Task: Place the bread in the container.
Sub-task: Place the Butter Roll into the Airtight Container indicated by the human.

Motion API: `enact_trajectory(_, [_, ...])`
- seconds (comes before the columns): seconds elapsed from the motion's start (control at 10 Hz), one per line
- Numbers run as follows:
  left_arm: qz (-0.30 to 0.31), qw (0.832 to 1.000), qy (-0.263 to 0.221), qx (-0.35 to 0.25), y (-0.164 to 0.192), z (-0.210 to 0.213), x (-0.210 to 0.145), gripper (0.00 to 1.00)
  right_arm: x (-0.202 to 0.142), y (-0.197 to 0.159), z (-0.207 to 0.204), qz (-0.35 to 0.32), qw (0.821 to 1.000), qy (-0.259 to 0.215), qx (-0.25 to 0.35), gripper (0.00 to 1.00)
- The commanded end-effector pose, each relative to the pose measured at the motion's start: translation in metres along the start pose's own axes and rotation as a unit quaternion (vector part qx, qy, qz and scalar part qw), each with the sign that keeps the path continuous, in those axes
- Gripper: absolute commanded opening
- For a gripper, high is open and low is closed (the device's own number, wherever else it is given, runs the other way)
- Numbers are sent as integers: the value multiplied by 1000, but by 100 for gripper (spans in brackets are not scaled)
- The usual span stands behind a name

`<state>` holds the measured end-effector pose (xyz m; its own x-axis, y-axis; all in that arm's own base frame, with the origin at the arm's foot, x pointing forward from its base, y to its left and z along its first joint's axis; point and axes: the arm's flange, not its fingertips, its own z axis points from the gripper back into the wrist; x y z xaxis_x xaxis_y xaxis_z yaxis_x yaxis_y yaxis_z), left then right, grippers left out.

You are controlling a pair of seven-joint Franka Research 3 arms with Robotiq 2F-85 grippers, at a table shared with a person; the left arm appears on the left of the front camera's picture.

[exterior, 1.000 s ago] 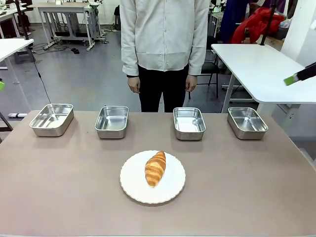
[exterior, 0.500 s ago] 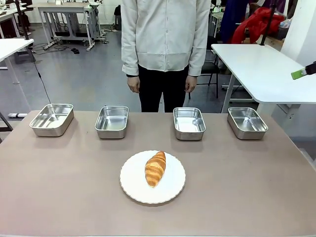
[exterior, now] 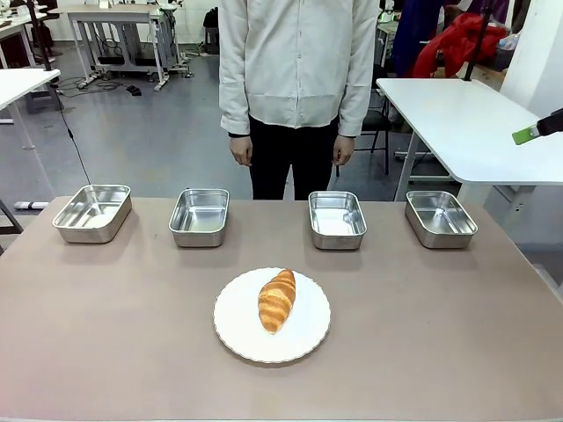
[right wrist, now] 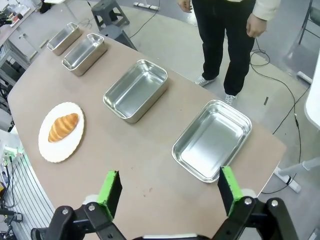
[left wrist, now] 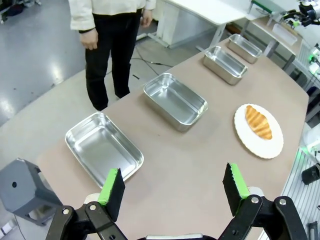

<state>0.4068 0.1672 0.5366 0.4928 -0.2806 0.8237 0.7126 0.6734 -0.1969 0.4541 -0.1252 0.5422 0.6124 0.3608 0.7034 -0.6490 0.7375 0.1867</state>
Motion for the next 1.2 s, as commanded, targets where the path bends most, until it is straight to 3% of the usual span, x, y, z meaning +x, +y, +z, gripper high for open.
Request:
enact_trajectory(0.0, [-5, 1000, -5, -9, -1, 5, -2, 100, 1, 1, 1, 1, 1000, -4, 3, 100])
enact_trajectory(1.1, [-5, 1000, -5, -9, -1, 5, -2, 100, 1, 1, 1, 1, 1000, -4, 3, 100])
